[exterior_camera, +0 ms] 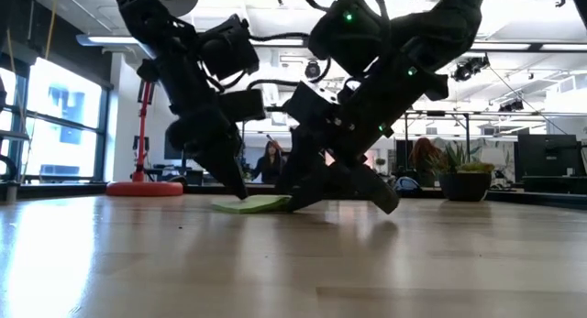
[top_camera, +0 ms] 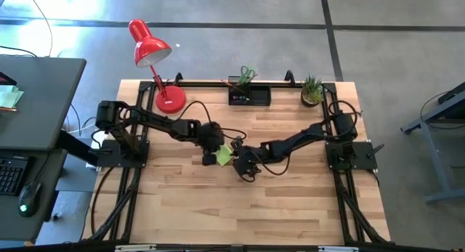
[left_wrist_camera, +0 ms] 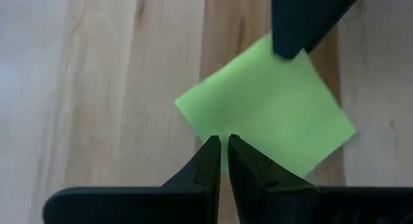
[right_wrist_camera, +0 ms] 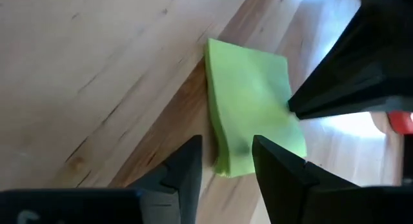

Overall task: Pick and place office supplies into organizer
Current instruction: Put the green sticky note into the desk organizer

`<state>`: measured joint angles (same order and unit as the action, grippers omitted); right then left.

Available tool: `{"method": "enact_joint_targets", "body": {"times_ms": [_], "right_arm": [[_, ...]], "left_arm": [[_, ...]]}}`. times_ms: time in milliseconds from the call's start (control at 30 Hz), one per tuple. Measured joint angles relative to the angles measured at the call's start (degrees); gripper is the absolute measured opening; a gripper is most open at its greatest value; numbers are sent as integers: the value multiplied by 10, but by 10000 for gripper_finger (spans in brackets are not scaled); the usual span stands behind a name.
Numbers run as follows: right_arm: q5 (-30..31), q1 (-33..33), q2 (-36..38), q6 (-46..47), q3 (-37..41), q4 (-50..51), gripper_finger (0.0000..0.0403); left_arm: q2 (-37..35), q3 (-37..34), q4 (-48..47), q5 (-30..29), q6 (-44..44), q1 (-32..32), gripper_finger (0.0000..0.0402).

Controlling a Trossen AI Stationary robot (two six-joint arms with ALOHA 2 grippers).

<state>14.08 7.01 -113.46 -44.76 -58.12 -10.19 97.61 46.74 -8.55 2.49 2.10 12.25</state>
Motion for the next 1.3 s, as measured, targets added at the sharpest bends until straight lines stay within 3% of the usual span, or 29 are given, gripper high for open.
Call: {"method": "enact_joint_targets", "body": {"times_ms": [633,767,967,1300], "right_arm": [[72,31,-23,-35,-1,-59,130],[74,33,-23,-38,-1,-51,99],[75,31,-23,-38,-1,-44,14],[111,40,-19,-24,-1,-34,5]], "left_arm": [[29,2,30,14,-4,-18,19],[29,2,30,14,-4,-18,19],[29,2,29,16,-3,-18,19],[19,1,13,15,7,-18,19]]}}
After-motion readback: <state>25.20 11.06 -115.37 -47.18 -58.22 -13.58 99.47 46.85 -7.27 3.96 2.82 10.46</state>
